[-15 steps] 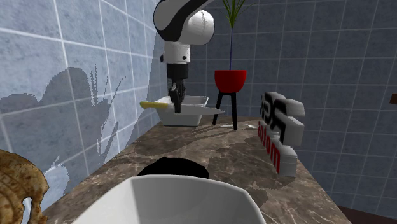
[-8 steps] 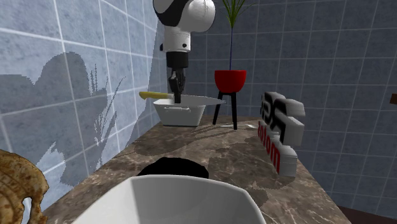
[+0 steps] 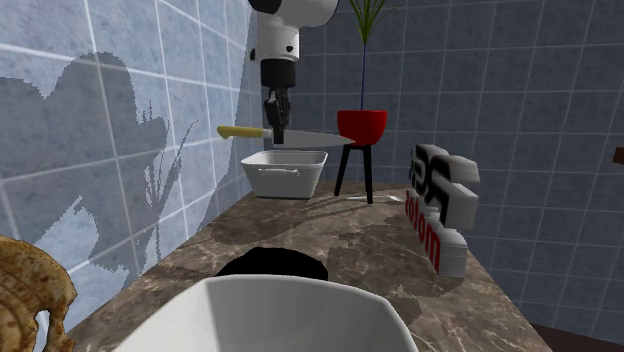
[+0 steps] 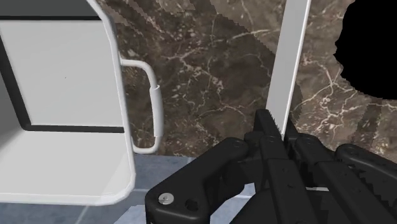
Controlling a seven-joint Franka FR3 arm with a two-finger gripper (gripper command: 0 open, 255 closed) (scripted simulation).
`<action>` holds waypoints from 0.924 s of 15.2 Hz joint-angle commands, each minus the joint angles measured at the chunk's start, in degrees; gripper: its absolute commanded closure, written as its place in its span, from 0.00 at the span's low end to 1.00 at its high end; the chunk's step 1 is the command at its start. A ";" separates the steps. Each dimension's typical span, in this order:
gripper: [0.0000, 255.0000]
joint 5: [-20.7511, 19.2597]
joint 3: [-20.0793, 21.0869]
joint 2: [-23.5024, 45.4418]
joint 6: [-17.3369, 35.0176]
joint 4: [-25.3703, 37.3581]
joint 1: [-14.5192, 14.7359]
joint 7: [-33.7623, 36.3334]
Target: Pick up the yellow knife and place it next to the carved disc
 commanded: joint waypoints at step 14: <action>1.00 -2.64 2.73 -6.73 -4.58 -1.67 5.21 8.26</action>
